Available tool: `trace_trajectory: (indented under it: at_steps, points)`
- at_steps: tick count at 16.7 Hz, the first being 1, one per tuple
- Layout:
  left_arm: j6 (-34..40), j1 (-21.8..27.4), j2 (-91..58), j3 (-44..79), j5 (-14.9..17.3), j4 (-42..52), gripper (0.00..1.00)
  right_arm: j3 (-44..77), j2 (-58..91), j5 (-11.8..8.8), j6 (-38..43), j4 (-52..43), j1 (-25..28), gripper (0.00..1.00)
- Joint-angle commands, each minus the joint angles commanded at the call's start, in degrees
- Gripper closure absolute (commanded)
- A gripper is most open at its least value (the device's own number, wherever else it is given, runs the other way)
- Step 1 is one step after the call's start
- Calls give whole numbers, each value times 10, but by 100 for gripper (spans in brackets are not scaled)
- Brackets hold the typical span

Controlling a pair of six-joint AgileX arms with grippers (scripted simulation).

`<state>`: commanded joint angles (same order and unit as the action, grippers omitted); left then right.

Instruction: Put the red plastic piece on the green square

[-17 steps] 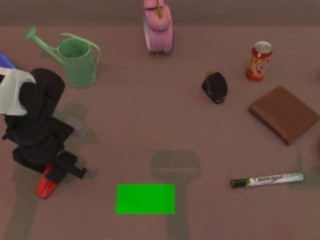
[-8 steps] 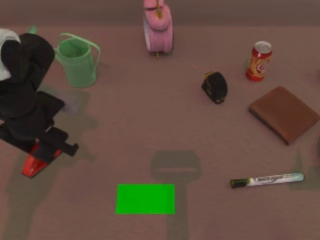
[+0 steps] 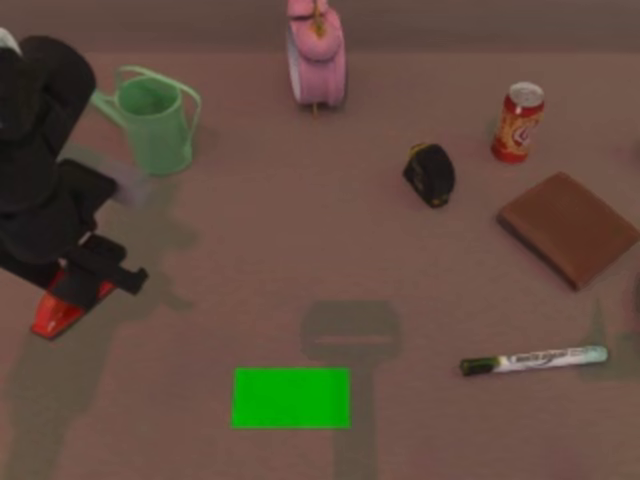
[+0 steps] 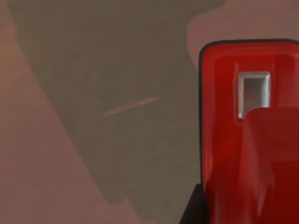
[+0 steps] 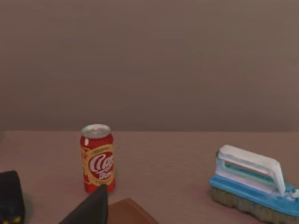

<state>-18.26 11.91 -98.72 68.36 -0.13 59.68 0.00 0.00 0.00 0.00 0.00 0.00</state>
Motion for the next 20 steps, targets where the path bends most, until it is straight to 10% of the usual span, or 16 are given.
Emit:
trace_trajectory:
  at_steps: [13,20]
  points:
    - [-341,211,70,-43,85,-78,100,0,0,0,0,0,0,0]
    - [-374,232,80,-47,93,-88,100,0,0,0,0,0,0,0]
